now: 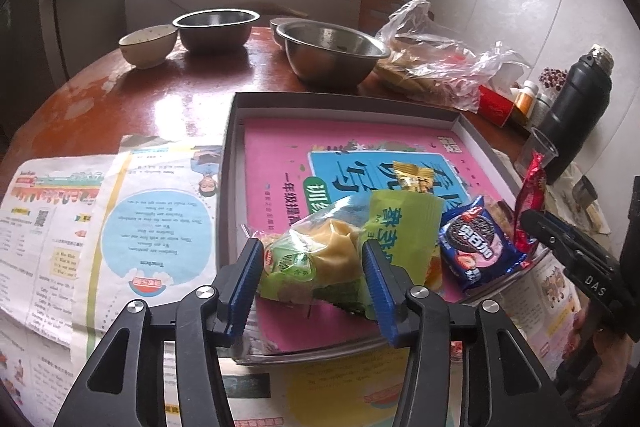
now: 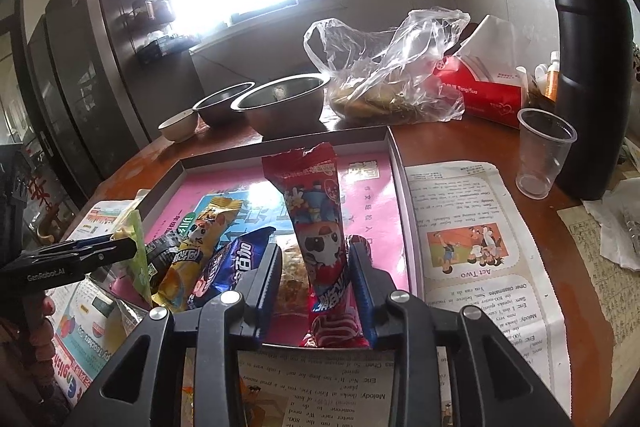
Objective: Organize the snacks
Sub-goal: 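Lower the candy stick into the tray with the right tool while the left tool lowers the wrapper there, then release both snacks in the tray and move both tools back toward the remaining snacks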
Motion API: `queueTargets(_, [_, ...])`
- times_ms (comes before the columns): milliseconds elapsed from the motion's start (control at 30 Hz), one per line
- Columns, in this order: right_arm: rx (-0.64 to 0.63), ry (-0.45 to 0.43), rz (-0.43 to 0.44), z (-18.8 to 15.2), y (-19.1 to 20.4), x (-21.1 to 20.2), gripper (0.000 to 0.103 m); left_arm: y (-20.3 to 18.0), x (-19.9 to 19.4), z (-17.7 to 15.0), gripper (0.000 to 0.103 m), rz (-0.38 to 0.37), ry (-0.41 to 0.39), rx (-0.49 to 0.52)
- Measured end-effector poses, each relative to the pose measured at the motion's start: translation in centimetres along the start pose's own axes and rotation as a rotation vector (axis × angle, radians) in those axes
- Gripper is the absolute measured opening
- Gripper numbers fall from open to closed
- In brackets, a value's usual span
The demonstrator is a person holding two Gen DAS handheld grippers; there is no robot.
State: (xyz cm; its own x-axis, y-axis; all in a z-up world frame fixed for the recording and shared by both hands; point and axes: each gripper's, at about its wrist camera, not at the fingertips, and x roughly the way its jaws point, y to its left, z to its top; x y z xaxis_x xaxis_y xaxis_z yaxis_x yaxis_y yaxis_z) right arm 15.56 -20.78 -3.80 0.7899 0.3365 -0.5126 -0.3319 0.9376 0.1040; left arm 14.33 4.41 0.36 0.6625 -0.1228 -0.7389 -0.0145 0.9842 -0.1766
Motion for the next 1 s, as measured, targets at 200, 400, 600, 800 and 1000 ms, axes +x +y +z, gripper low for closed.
queueTargets(200, [0.001, -0.001, -0.001, 0.0, -0.1, 0.0, 0.036, 0.1, 0.0, 0.0, 0.062, 0.024, 0.003, 0.005])
queueTargets(400, [0.001, -0.007, 0.0, 0.0, -0.1, -0.3, 0.04, -0.1, 0.1, -0.1, 0.068, 0.034, 0.016, 0.015])
queueTargets(600, [0.001, -0.006, -0.001, 0.1, -0.1, -0.3, 0.041, -0.2, 0.1, -0.2, 0.069, 0.036, 0.018, 0.015])
queueTargets(800, [0.006, -0.006, 0.002, 0.1, -0.1, -0.4, 0.044, -0.2, -0.6, -0.2, 0.072, 0.026, -0.005, 0.007])
queueTargets(1000, [0.009, -0.01, 0.002, 0.1, 0.0, -0.7, 0.046, -0.2, -1.1, 0.0, 0.073, 0.019, -0.017, 0.004])
